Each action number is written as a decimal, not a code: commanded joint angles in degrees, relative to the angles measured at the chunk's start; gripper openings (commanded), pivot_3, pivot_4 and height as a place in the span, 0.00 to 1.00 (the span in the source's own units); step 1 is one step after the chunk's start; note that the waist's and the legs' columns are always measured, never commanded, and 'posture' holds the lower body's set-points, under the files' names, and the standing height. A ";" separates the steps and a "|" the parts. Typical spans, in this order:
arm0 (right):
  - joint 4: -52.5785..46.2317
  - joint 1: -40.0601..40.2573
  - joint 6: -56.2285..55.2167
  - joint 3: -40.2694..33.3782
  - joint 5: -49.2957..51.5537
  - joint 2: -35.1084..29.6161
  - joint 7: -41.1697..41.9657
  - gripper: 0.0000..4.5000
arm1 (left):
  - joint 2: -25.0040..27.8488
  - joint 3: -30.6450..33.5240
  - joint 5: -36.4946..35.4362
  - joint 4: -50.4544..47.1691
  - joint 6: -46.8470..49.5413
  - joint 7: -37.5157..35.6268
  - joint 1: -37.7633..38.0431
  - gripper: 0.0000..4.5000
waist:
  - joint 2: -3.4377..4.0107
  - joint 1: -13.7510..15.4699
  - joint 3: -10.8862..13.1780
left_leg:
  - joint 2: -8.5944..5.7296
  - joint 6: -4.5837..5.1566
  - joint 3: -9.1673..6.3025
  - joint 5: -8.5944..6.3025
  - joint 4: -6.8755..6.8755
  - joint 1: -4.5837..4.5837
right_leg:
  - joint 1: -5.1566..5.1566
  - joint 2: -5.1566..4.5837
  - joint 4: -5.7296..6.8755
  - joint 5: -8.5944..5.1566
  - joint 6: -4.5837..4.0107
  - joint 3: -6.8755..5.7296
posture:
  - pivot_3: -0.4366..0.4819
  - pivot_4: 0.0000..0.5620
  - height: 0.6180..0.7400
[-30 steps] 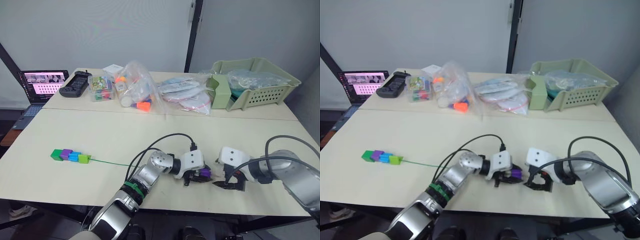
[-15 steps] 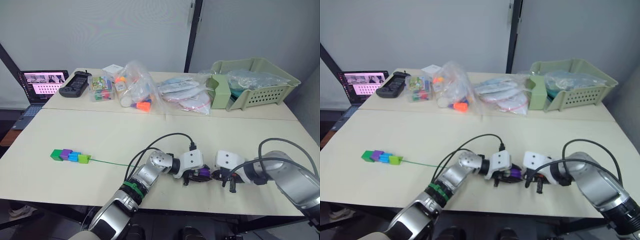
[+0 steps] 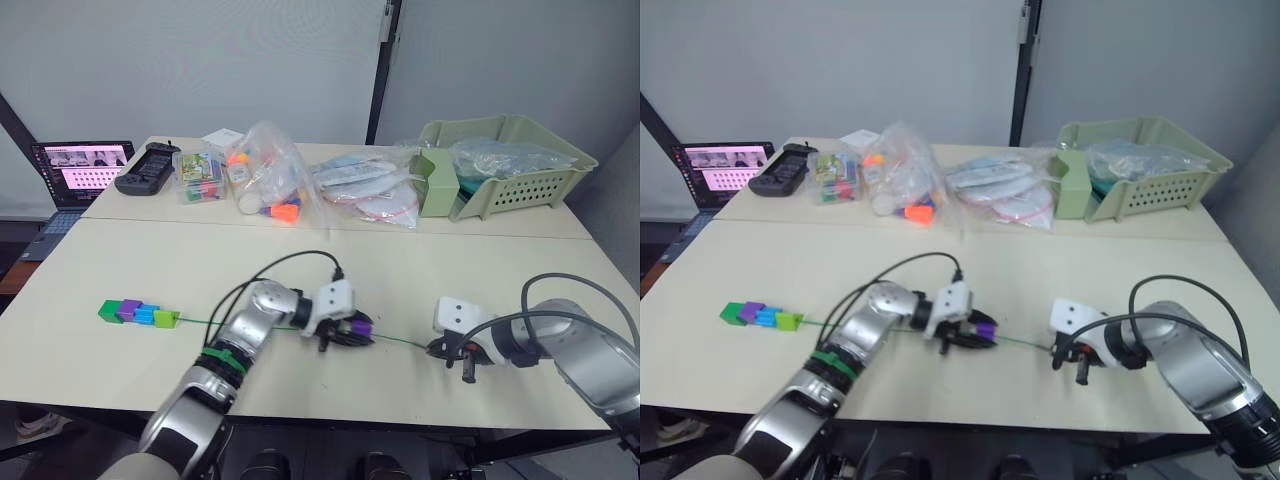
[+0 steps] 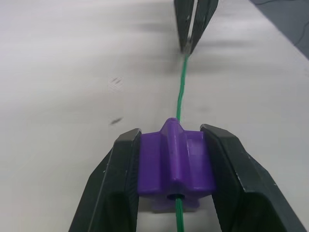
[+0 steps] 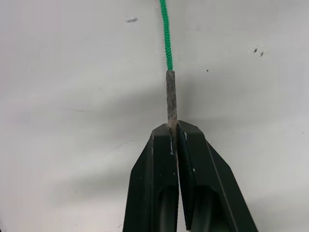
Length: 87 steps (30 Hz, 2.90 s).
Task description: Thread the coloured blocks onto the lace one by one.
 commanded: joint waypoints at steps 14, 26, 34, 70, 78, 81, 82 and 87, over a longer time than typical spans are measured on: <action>1.66 -2.73 -1.46 -1.09 0.75 0.62 2.01 0.00 | 23.88 13.11 -4.38 13.30 -10.96 -14.63 5.30 0.31 | 0.00 -0.68 0.00 | 0.08 0.00 0.13 0.00 0.01 -0.21 | -0.36 -0.03 0.11 0.01 -0.02 -0.01 | 0.48 0.27 0.94; 3.75 -3.22 -3.88 -0.60 0.35 1.74 3.43 0.00 | 31.76 14.05 -5.82 17.48 -15.12 -18.37 8.67 0.31 | 0.00 -1.13 0.00 | 0.12 0.00 0.22 0.00 -0.05 -0.06 | -0.50 -0.03 0.54 0.01 -0.08 -0.01 | 0.48 0.27 0.94; 5.73 -4.06 -5.38 0.24 -0.13 2.82 4.08 0.00 | 35.56 14.84 -6.78 17.57 -11.67 -18.37 5.92 0.77 | -0.03 -1.14 0.02 | 0.14 0.00 0.24 0.00 -0.04 -0.10 | -0.58 -0.01 0.59 0.00 -0.08 -0.01 | 0.48 0.27 0.94; -0.10 0.53 1.78 -1.62 3.24 6.90 -1.24 0.00 | 41.05 -0.81 12.17 -15.86 8.00 -15.07 4.53 0.94 | -0.09 -0.83 0.05 | 0.13 0.00 0.26 0.00 0.01 -0.14 | -0.55 0.00 0.56 -0.01 -0.09 0.01 | 0.48 0.27 0.94; -0.61 0.99 1.63 -1.86 3.87 6.41 -1.67 0.00 | 39.45 -1.40 13.68 -14.32 6.42 -14.70 3.58 0.37 | -0.09 -0.83 0.05 | 0.13 0.00 0.25 0.00 0.01 -0.13 | -0.55 0.00 0.57 -0.01 -0.09 0.01 | 0.48 0.27 0.94; -0.58 0.93 1.50 -1.76 3.95 6.31 -1.54 0.00 | 39.18 -1.16 13.61 -14.52 6.49 -14.89 3.75 0.31 | -0.09 -0.79 0.04 | 0.12 0.00 0.25 0.00 0.01 -0.13 | -0.54 -0.01 0.58 -0.01 -0.09 0.01 | 0.48 0.27 0.94; -0.57 0.91 1.47 -1.71 3.94 6.26 -1.48 0.00 | 39.27 -1.04 13.45 -14.59 6.54 -15.09 3.82 0.31 | -0.09 -0.78 0.04 | 0.12 0.00 0.25 0.00 0.01 -0.13 | -0.54 -0.01 0.58 -0.01 -0.09 0.01 | 0.48 0.27 0.94; 0.03 0.54 0.83 -1.64 3.66 5.44 -0.94 0.00 | 42.18 0.41 12.88 -11.76 4.83 -16.98 3.30 0.31 | -0.09 -0.85 0.05 | 0.12 0.00 0.25 0.00 0.01 -0.13 | -0.54 -0.01 0.58 -0.01 -0.09 0.00 | 0.48 0.27 0.94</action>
